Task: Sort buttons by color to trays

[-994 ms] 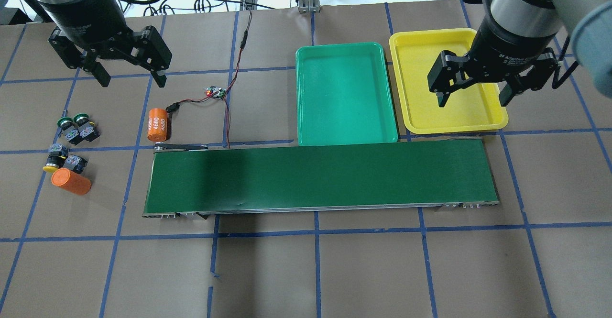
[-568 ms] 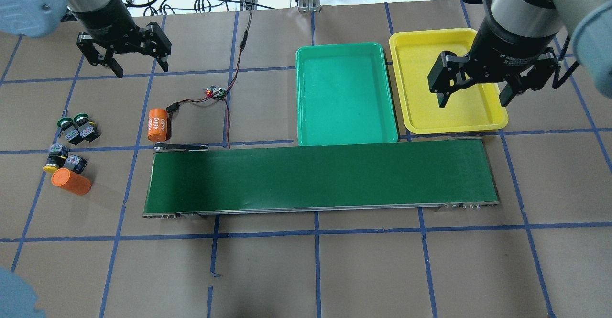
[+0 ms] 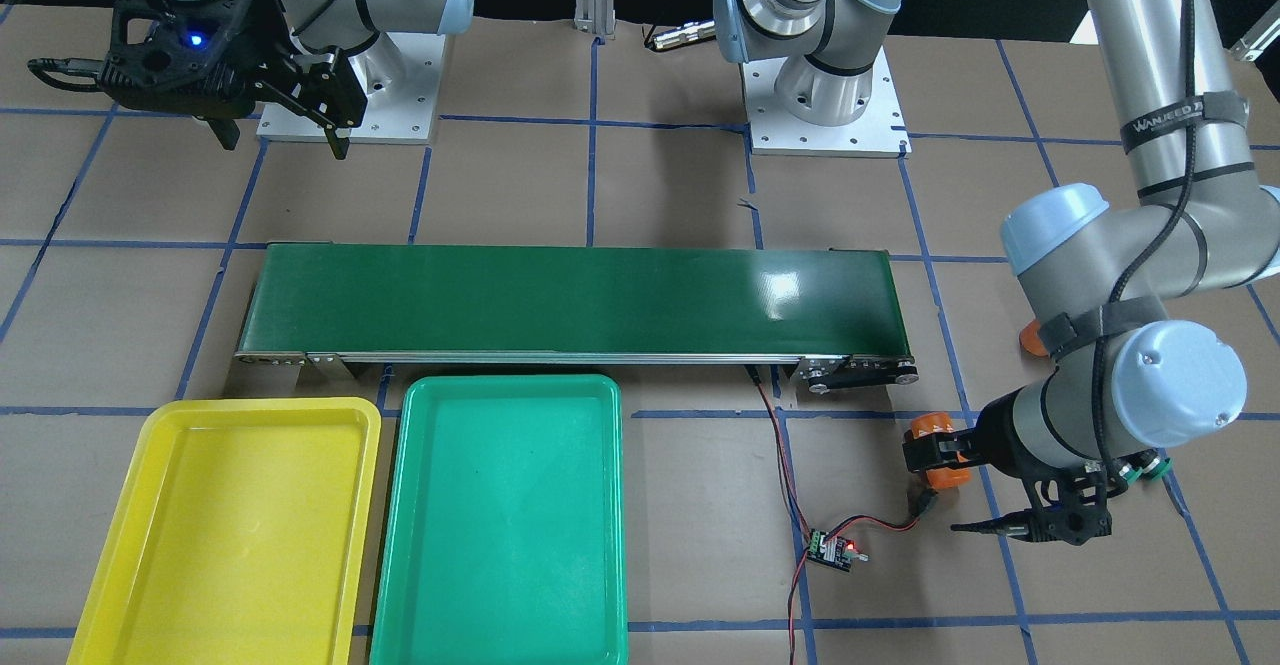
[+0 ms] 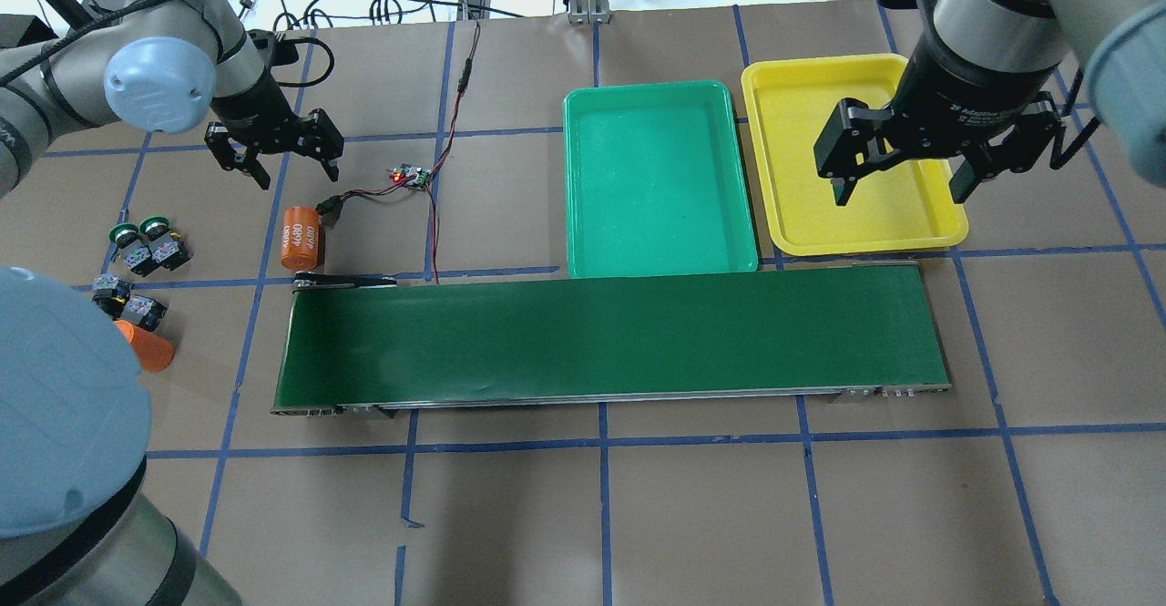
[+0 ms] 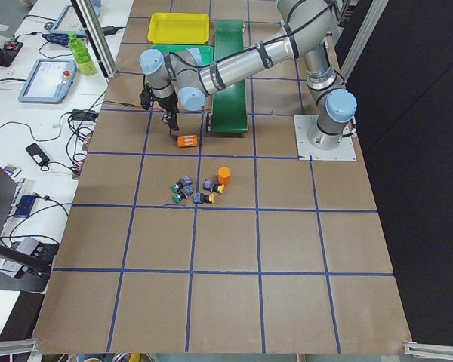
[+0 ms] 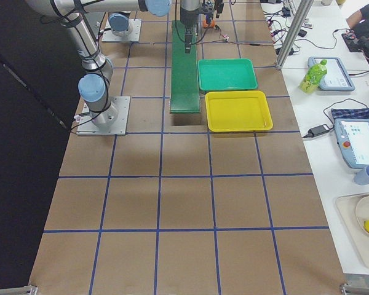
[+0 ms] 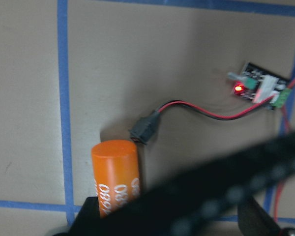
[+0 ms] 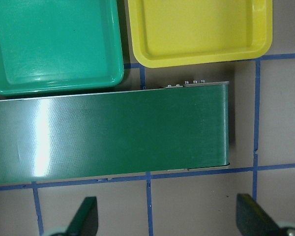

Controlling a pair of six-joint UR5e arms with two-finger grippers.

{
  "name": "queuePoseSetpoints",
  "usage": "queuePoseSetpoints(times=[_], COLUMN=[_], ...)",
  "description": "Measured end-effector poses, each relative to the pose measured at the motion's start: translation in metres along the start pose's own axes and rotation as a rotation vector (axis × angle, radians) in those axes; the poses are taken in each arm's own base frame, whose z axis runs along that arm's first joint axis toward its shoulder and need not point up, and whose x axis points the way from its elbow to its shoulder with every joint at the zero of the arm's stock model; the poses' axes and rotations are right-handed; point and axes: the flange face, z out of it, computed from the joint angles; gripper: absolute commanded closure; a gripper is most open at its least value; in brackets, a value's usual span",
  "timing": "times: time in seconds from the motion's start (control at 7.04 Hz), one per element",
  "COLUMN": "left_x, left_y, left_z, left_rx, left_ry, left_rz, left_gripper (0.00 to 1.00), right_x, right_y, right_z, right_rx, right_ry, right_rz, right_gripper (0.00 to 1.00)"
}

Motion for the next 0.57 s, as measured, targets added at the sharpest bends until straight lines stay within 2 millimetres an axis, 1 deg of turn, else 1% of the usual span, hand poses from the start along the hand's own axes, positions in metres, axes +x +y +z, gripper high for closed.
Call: queuePoseSetpoints(times=[0.14, 0.28, 0.43, 0.57], left_x=[-0.014, -0.020, -0.022, -0.023], left_y=[0.004, 0.011, 0.017, 0.020], left_z=[0.019, 0.041, 0.061, 0.072], left_rx=[-0.005, 0.011, 0.036, 0.058], left_ry=[0.004, 0.004, 0.001, -0.001], left_rz=[-0.008, -0.020, -0.034, -0.040], left_gripper=[0.00, 0.14, 0.68, 1.00], right_x=[0.000, 0.000, 0.000, 0.000], right_y=[0.000, 0.000, 0.000, 0.000], right_z=[0.000, 0.000, 0.000, 0.000], right_rx=[0.000, 0.001, 0.001, 0.000], right_ry=[0.000, -0.001, -0.001, -0.001], right_rz=[0.001, 0.002, 0.002, 0.002], right_gripper=[0.00, 0.00, 0.00, 0.00])
